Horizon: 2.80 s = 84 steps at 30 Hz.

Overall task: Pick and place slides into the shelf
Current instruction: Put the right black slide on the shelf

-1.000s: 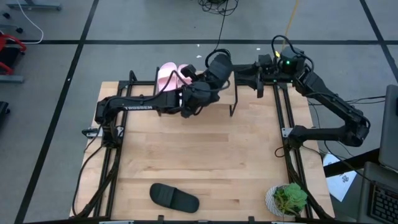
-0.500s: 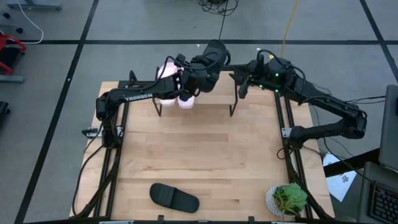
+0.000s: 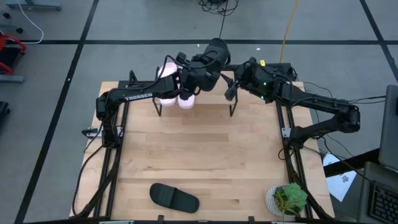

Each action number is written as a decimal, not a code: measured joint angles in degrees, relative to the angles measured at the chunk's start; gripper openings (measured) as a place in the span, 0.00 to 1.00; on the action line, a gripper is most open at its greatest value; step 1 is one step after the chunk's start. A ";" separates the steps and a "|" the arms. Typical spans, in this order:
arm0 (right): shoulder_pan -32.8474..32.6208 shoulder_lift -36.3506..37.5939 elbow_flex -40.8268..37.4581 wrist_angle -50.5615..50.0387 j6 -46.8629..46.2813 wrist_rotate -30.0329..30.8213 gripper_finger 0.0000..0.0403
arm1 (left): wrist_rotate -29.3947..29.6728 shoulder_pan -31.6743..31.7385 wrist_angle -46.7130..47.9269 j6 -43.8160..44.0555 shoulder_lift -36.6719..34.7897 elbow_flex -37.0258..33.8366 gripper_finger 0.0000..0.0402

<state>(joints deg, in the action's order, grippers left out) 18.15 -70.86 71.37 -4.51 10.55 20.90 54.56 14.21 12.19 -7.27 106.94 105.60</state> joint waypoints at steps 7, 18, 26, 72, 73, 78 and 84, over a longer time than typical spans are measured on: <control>-0.68 -0.01 0.00 0.01 1.09 3.26 0.43 | -2.06 -0.02 -0.45 0.20 0.00 0.00 0.00; -0.64 0.01 0.00 0.02 1.00 6.37 0.43 | -3.58 -0.08 -3.47 0.10 0.00 0.00 0.00; -0.63 0.01 0.00 2.51 1.06 8.50 0.43 | -5.48 -0.08 -3.52 1.56 0.00 0.00 0.00; -0.05 0.01 0.00 -0.22 0.76 5.88 0.43 | -6.47 -1.11 -2.50 -0.16 0.00 0.00 0.00; 0.22 0.01 0.00 -0.68 0.75 5.86 0.43 | -6.77 -1.10 -2.42 -0.31 0.00 0.00 0.00; 0.57 0.01 0.00 -0.96 1.20 5.84 0.43 | -7.01 -1.10 -2.45 -1.35 0.00 0.00 0.00; 0.97 0.00 0.00 -2.48 2.46 5.86 0.43 | -9.72 -1.20 -2.20 -3.07 0.00 0.00 0.00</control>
<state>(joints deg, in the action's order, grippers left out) 19.13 -70.86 71.37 -7.00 13.01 26.77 44.85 13.00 9.98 -10.34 106.94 105.60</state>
